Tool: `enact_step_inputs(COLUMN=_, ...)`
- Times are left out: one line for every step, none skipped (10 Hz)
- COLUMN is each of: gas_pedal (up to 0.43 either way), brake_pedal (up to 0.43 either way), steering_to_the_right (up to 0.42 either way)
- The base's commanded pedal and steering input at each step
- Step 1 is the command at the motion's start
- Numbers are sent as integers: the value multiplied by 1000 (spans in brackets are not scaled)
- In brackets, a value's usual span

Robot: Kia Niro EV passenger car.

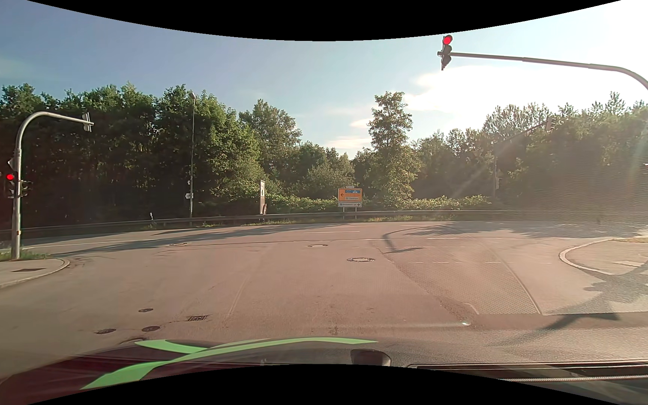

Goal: Follow the waypoints while adhering to traffic rules and regulations

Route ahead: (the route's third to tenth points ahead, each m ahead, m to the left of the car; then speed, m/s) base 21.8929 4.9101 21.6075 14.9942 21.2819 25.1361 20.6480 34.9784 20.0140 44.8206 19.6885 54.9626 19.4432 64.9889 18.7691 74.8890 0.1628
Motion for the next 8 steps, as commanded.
enact_step_inputs(gas_pedal=0, brake_pedal=177, steering_to_the_right=9)
enact_step_inputs(gas_pedal=0, brake_pedal=183, steering_to_the_right=9)
enact_step_inputs(gas_pedal=0, brake_pedal=183, steering_to_the_right=9)
enact_step_inputs(gas_pedal=0, brake_pedal=177, steering_to_the_right=9)
enact_step_inputs(gas_pedal=0, brake_pedal=177, steering_to_the_right=11)
enact_step_inputs(gas_pedal=0, brake_pedal=183, steering_to_the_right=13)
enact_step_inputs(gas_pedal=0, brake_pedal=189, steering_to_the_right=13)
enact_step_inputs(gas_pedal=0, brake_pedal=189, steering_to_the_right=13)
